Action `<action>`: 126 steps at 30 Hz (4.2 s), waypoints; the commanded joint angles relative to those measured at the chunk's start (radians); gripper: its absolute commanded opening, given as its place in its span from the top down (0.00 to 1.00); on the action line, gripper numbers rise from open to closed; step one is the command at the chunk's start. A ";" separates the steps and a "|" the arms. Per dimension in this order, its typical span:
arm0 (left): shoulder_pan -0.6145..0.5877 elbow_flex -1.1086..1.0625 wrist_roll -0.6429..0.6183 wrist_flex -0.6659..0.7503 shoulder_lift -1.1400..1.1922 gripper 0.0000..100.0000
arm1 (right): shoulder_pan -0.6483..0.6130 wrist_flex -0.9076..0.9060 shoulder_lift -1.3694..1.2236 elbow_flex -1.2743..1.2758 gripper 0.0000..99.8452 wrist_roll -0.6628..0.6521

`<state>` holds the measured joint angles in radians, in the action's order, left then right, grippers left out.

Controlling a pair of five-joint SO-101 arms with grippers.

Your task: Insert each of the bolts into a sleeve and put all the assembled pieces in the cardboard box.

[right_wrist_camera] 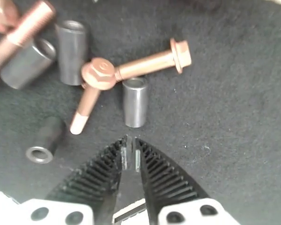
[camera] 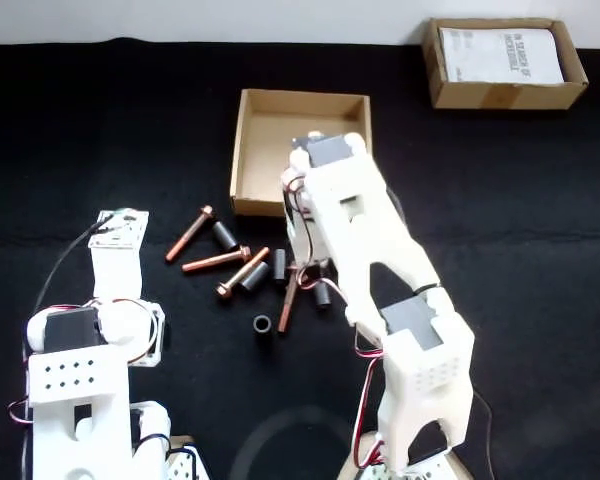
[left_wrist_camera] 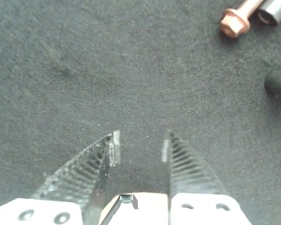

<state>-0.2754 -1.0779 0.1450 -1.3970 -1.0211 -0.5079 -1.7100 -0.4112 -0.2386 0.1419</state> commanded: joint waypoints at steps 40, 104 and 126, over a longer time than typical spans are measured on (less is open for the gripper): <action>-0.015 -0.082 0.005 0.072 -0.004 0.81 | -0.038 -0.022 -0.361 -0.303 0.89 0.009; 0.177 1.589 -0.117 -0.101 1.718 0.81 | 0.344 -0.041 0.894 0.232 0.99 -0.250; 0.183 1.905 0.057 -0.110 2.003 0.99 | 0.463 -0.007 0.885 0.236 0.99 -0.292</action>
<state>-0.0867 0.7986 0.1803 -1.5060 0.9766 -0.0568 -1.7285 0.4404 0.0038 -0.1389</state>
